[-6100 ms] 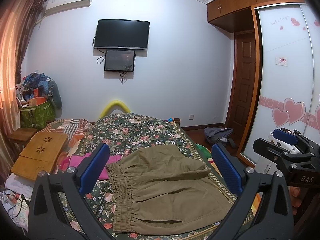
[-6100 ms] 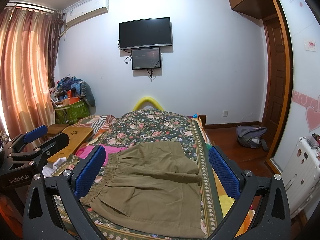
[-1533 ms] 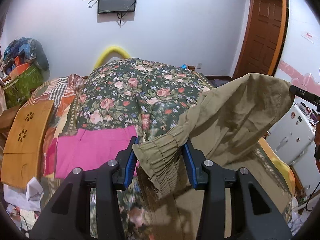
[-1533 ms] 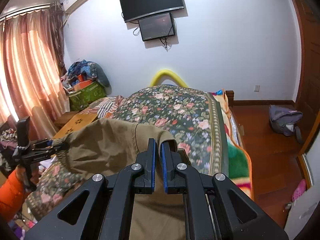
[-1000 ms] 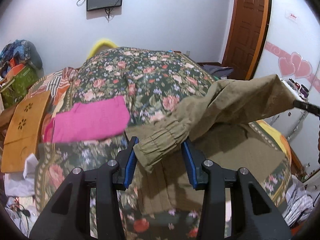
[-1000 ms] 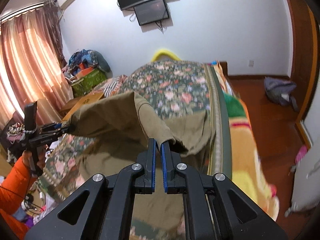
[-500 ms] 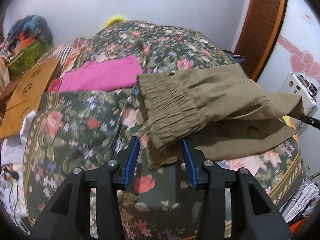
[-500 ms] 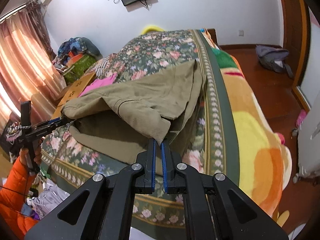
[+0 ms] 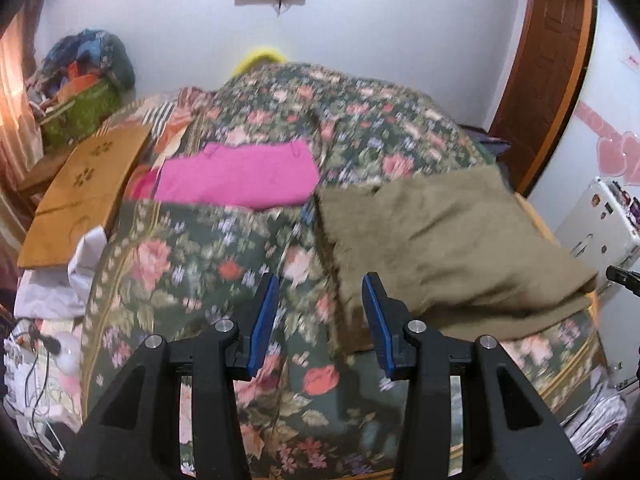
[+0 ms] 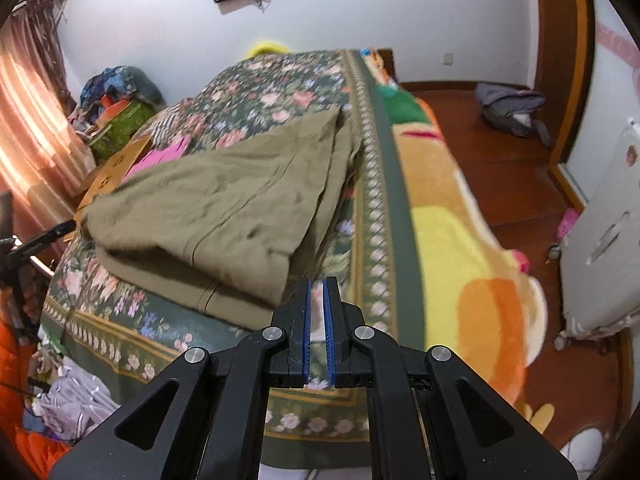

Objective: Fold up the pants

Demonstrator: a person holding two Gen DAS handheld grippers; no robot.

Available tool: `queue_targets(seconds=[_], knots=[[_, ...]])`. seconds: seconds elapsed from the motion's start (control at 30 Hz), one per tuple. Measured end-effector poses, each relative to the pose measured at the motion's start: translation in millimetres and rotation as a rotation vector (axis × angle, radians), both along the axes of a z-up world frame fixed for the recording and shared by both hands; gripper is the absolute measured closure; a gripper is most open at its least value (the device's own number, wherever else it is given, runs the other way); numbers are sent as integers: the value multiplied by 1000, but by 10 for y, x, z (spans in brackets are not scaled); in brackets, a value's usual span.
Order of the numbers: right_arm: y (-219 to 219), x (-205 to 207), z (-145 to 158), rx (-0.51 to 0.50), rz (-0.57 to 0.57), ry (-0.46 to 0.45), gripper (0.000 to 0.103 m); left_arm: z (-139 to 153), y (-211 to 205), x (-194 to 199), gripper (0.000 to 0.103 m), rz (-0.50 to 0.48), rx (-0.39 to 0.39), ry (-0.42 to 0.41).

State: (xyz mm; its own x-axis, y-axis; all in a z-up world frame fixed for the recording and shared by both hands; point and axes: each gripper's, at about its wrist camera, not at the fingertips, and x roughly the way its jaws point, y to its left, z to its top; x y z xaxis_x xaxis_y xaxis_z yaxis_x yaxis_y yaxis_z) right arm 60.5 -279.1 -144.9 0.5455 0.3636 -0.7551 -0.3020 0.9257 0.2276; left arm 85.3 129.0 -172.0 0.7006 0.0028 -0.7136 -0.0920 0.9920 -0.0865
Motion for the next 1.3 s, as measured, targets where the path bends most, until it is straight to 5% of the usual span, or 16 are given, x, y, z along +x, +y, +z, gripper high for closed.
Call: queue_targets(seconds=[0.27,0.53,0.73,1.3], knots=[[278,132,290,39,65,-90,82,152,-474,235,60,-112,-25,-13],[758,237,3,25,178,-35,78,-215,-870,351,59,-175,-19,73],[851,172,-371,10,209,64,78,-477,-889,335,55,-168,-33,115],[637,631,123,16,146,-52,71,92,-246,752,48,-9,-12,22]])
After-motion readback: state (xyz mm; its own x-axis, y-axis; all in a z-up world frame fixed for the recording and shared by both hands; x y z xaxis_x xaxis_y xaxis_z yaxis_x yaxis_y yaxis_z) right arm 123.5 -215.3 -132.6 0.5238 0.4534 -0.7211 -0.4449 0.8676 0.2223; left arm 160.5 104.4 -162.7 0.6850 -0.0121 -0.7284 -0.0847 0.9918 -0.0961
